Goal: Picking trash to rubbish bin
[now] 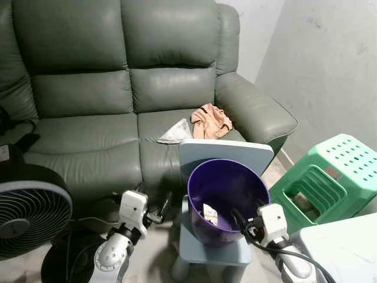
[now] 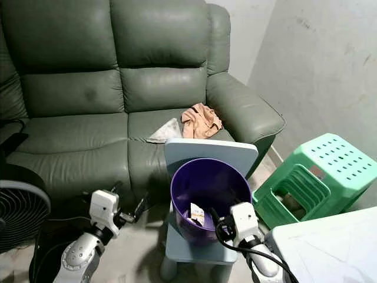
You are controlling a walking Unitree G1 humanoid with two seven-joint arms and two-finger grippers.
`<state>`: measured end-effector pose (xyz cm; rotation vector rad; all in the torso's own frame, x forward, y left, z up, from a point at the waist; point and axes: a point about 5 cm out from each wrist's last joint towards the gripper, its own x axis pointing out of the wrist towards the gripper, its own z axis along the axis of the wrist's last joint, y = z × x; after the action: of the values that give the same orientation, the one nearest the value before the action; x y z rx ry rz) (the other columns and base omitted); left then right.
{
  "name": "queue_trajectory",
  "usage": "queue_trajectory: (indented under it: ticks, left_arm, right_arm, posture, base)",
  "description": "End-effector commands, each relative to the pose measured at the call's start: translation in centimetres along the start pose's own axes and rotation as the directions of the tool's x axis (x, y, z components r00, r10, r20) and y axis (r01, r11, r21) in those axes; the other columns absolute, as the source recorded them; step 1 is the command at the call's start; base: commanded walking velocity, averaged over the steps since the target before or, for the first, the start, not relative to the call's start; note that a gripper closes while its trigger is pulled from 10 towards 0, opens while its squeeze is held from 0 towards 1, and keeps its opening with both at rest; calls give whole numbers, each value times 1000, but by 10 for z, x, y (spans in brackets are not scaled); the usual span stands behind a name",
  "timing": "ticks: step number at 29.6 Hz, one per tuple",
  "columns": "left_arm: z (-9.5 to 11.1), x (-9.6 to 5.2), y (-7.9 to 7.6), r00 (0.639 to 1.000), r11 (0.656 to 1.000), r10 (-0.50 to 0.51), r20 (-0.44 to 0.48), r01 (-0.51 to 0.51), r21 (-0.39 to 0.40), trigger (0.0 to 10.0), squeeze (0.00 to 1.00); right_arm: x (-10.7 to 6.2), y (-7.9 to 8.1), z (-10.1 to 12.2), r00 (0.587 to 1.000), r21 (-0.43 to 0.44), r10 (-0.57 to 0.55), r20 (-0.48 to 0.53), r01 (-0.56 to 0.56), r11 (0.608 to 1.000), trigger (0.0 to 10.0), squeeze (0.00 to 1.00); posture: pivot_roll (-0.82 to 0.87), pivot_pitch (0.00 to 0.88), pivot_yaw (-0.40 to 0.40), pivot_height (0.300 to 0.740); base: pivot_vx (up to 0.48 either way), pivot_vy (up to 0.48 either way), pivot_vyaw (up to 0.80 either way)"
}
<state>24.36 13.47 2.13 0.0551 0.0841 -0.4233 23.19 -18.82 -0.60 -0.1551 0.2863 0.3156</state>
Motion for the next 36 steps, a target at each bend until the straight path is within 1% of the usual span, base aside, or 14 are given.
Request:
queue_trajectory:
  ticks: [1, 2, 6, 7, 8, 12, 13, 14, 16, 18, 21, 23, 27, 36]
  left_arm:
    - [-7, -3, -3, 1000, 1000, -23, -20, 23, 6, 10000, 0]
    - [-7, -3, -3, 1000, 1000, -23, -20, 23, 6, 10000, 0]
    - [-22, -9, -2, 996, 1000, -16, -85, 14, -14, 10000, 0]
    - [-29, -12, 0, 993, 1000, -8, -117, 5, -28, 10000, 0]
    - [-29, -12, 0, 993, 1000, -8, -117, 5, -28, 10000, 0]
    - [-41, -16, 3, 984, 998, 16, -177, -25, -51, 10000, 0]
    - [-45, -18, 4, 979, 998, 29, -201, -39, -46, 10000, 0]
    - [-45, -18, 4, 979, 998, 29, -201, -39, -46, 10000, 0]
    - [-56, -23, 9, 959, 991, 85, -270, -109, -75, 10000, 0]
    - [-61, -25, 11, 943, 986, 116, -311, -147, -79, 10000, 0]
    - [-66, -27, 13, 929, 978, 141, -342, -185, -100, 10000, 0]
    - [-66, -27, 14, 928, 970, 152, -341, -206, -127, 10000, 0]
    - [-65, -24, 14, 933, 970, 146, -330, -201, -137, 10000, 0]
    - [-63, -22, 19, 932, 965, 158, -327, -215, -149, 10000, 0]
  right_arm:
    - [-3, -7, -7, 999, -15, -19, -31, 19, 1000, 10000, 0]
    - [-3, -7, -7, 999, -15, -19, -31, 19, 1000, 10000, 0]
    - [-9, -12, -22, 993, -18, -44, -111, 42, 999, 10000, 0]
    - [-11, -14, -28, 989, -18, -53, -140, 51, 999, 10000, 0]
    - [-11, -14, -28, 989, -18, -53, -140, 51, 999, 10000, 0]
    - [-12, -15, -34, 982, -11, -66, -176, 65, 998, 10000, 0]
    - [-13, -15, -37, 979, -2, -74, -191, 75, 997, 10000, 0]
    - [-13, -15, -37, 979, -2, -74, -191, 75, 997, 10000, 0]
    - [-16, -14, -45, 966, 9, -91, -243, 96, 995, 10000, 0]
    - [-17, -14, -49, 959, 20, -98, -266, 107, 994, 10000, 0]
    - [-18, -11, -52, 953, 23, -101, -286, 112, 993, 10000, 0]
    - [-17, -9, -53, 953, 33, -98, -287, 112, 993, 10000, 0]
    - [-15, -7, -51, 957, 39, -92, -275, 107, 993, 10000, 0]
    - [-12, -6, -49, 959, 42, -93, -267, 108, 993, 10000, 0]
  posture:
    - [-31, 13, -82, 740]
    - [-31, 13, -82, 740]
    - [-32, 18, -83, 740]
    - [-32, 20, -84, 740]
    - [-32, 20, -84, 740]
    - [-35, 26, -87, 740]
    - [-36, 26, -87, 740]
    - [-36, 26, -87, 740]
    - [-33, 29, -89, 740]
    - [-36, 31, -90, 740]
    - [-35, 30, -92, 740]
    - [-35, 30, -92, 740]
    - [-36, 27, -88, 740]
    - [-33, 28, -86, 740]
  base:
    - [0, 0, 0]
    - [0, 0, 0]
    - [0, 0, 0]
    - [0, 0, 0]
    - [0, 0, 0]
    - [0, 0, 0]
    - [0, 0, 0]
    - [0, 0, 0]
    - [0, 0, 0]
    - [0, 0, 0]
    - [0, 0, 0]
    - [0, 0, 0]
    - [0, 0, 0]
    - [0, 393, 0]
